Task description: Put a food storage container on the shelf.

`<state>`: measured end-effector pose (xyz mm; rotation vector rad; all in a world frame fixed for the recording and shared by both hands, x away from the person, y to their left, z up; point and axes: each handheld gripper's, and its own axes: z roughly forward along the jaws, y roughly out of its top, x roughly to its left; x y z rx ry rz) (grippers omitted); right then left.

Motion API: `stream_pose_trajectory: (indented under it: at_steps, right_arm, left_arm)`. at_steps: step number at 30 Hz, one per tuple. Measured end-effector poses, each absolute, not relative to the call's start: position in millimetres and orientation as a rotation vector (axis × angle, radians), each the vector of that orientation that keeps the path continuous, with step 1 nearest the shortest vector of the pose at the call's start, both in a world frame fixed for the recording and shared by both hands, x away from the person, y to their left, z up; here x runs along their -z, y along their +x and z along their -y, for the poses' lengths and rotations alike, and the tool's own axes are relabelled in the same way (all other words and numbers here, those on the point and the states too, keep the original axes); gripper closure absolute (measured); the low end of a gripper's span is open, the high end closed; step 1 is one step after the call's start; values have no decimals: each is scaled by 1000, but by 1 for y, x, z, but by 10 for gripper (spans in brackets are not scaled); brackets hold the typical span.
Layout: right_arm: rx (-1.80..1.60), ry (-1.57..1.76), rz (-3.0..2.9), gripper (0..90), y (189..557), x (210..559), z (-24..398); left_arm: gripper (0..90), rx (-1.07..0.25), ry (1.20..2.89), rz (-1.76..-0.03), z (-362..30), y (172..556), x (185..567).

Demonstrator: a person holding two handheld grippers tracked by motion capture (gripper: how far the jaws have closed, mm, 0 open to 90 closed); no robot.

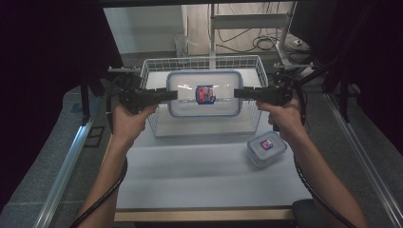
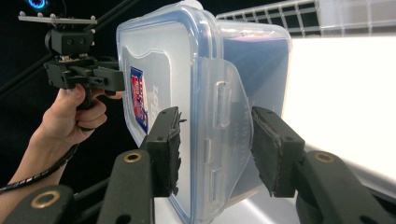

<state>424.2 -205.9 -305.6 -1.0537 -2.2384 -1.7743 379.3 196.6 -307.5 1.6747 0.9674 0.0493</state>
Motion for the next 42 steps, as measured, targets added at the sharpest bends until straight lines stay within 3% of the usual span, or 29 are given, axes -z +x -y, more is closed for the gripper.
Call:
stream_pose_trajectory:
  at_steps: [17,42]
  right_arm:
    - [1763,-1167,2170,537,477,297,197]
    - [1720,-1256,2121,515,508,307,194]
  left_arm:
    - [516,-2,1592,-1034,-203,438,308]
    - [513,69,1560,-1139,-201,464,316]
